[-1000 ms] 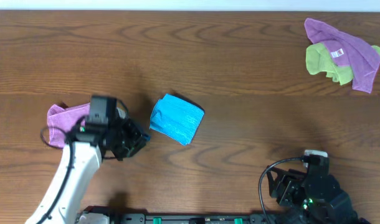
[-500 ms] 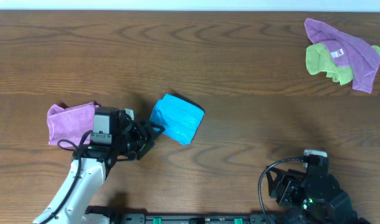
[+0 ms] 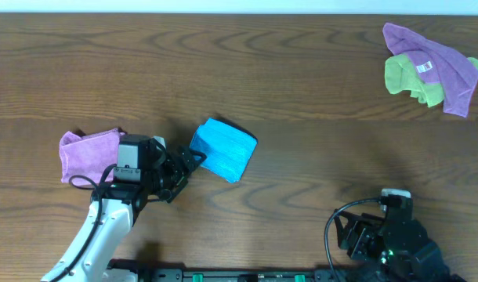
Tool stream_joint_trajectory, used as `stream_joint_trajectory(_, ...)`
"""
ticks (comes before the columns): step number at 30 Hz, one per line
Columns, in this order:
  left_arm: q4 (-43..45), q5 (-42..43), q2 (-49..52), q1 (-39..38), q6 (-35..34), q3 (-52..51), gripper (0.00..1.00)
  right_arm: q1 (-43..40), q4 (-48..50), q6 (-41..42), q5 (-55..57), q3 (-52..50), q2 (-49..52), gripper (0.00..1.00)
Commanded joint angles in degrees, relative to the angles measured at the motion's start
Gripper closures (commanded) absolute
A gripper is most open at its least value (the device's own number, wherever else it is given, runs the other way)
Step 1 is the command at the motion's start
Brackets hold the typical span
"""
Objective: Fold the cloth
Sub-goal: 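Retract the right gripper and grasp the blue bundle's left edge with the left gripper, then lift the blue bundle with the left gripper and carry it onto the pink cloth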
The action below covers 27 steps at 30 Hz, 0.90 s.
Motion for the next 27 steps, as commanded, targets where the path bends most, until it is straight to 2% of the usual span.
stream_joint_trajectory(1,1.3,-3.6,0.5,-0.5,0.0,0.0,0.05,-0.3,0.1,0.0,0.0,-0.1,-0.1,0.36)
stream_joint_trajectory(22,14.7,-5.9,12.9,-3.6,-4.9,0.0,0.05,-0.3,1.4,0.0,0.0,-0.1,-0.1,0.38)
stream_joint_trajectory(27,15.7,-7.5,14.0,-3.6,-6.8,0.0,0.05,-0.3,2.1,0.0,0.0,-0.1,-0.1,0.38)
